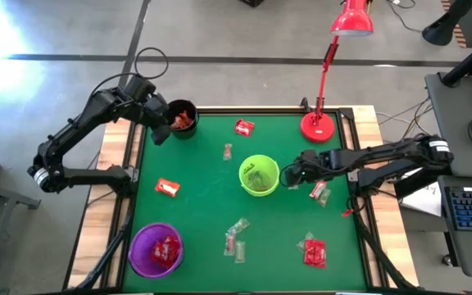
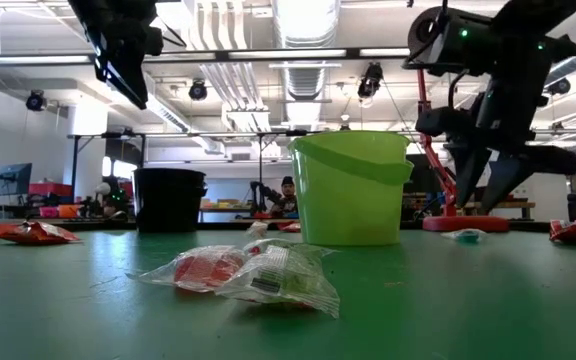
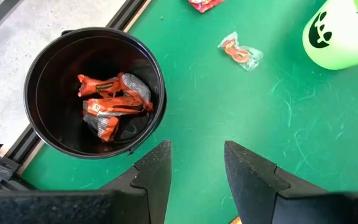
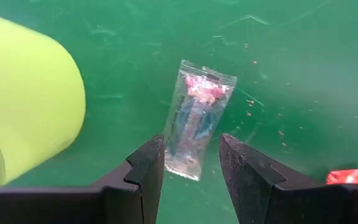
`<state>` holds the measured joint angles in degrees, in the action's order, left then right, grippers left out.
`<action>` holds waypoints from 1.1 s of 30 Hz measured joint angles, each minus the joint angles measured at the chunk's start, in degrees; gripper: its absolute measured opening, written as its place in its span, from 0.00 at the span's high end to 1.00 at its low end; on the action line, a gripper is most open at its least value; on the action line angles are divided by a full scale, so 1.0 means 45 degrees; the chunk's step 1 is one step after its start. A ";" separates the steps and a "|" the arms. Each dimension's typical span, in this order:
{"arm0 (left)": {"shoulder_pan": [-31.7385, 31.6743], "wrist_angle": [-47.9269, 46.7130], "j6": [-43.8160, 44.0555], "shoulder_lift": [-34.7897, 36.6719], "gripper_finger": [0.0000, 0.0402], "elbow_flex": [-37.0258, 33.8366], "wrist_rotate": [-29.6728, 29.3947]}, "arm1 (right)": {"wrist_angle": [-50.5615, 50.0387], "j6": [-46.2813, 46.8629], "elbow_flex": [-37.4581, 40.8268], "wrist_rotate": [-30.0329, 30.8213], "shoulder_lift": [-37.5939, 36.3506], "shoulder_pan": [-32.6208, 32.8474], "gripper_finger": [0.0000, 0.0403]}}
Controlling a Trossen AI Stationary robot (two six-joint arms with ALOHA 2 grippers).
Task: Sort candy
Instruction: Put the blue gummy into the green bucket
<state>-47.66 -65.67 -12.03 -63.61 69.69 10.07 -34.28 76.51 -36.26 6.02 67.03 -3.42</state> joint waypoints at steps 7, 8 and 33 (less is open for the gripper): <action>0.0000 0.0000 0.0131 0.0000 0.68 0.0000 0.0000 | 0.0164 -0.0032 0.0036 0.0053 0.0543 -0.0121 0.64; 0.0000 0.0000 0.0131 0.0000 0.68 0.0000 0.0000 | 0.0168 -0.0088 0.0036 0.0056 0.0605 -0.0135 0.64; 0.0000 -0.0005 0.0083 -0.0005 0.68 0.0005 0.0000 | 0.1154 -0.0150 0.0002 0.0287 0.2632 -0.0257 0.70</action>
<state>-47.66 -65.69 -11.66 -63.64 69.71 10.07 -29.08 75.83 -36.25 7.31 78.87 -4.58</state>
